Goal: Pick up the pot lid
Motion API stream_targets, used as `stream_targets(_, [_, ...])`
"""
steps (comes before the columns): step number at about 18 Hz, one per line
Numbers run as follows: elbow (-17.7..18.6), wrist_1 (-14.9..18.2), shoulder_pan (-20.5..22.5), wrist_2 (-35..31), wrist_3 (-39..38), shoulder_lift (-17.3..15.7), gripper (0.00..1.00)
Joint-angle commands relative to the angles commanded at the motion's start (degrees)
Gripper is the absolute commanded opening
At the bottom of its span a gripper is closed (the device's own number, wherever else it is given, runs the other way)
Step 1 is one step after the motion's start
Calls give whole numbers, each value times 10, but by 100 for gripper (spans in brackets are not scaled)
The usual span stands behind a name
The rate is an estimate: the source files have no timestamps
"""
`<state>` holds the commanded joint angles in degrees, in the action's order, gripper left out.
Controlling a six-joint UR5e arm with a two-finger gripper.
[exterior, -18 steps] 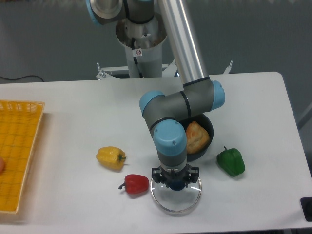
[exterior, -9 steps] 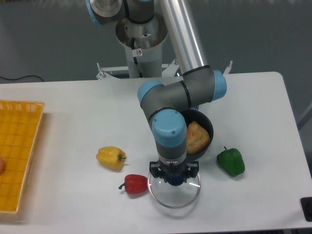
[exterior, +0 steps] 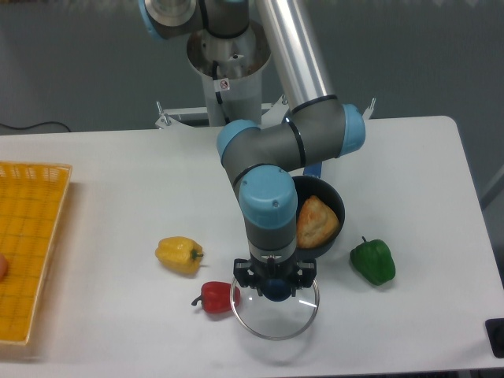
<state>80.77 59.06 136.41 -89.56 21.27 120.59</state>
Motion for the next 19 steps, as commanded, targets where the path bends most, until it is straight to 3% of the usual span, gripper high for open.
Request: stream_targets(19, [3,1,-7,7,8,-4,58])
